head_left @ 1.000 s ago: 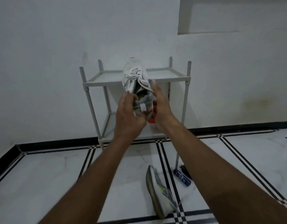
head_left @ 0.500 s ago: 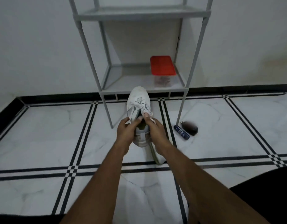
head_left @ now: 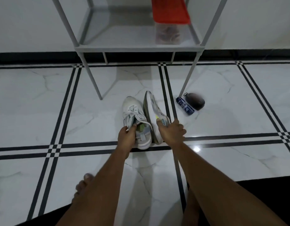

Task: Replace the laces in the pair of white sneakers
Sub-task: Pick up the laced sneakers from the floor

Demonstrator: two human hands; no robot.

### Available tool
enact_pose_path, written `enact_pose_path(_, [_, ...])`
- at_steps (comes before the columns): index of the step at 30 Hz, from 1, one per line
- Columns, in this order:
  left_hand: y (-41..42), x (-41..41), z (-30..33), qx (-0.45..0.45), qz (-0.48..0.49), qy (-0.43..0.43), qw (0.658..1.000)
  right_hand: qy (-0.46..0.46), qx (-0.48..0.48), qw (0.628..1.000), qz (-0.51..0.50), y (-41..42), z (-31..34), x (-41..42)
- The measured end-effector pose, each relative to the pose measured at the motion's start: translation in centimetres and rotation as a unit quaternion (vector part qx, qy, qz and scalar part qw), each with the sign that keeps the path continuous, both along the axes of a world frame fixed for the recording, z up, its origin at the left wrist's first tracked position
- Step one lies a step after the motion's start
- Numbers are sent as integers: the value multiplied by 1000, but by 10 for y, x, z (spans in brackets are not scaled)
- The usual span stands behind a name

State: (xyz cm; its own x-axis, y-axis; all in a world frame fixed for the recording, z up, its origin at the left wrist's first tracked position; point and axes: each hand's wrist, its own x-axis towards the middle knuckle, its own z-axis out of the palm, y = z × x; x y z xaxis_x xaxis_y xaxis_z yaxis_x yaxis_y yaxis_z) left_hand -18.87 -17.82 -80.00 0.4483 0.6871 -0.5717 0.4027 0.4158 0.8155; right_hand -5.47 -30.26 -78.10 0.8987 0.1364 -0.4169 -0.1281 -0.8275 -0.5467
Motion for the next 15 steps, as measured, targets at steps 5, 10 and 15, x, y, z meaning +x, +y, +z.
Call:
enact_pose_path(5, [1,-15,-19,50,-24,57,997,22,8,996,84,-10,-24,1])
enact_pose_path(10, [1,-33,-22,68,-31,91,993,-207,29,942,261,-1,-7,-16])
enact_pose_path(15, [5,-42,-21,122,-7,137,983,-135,127,982,47,-5,-6,-30])
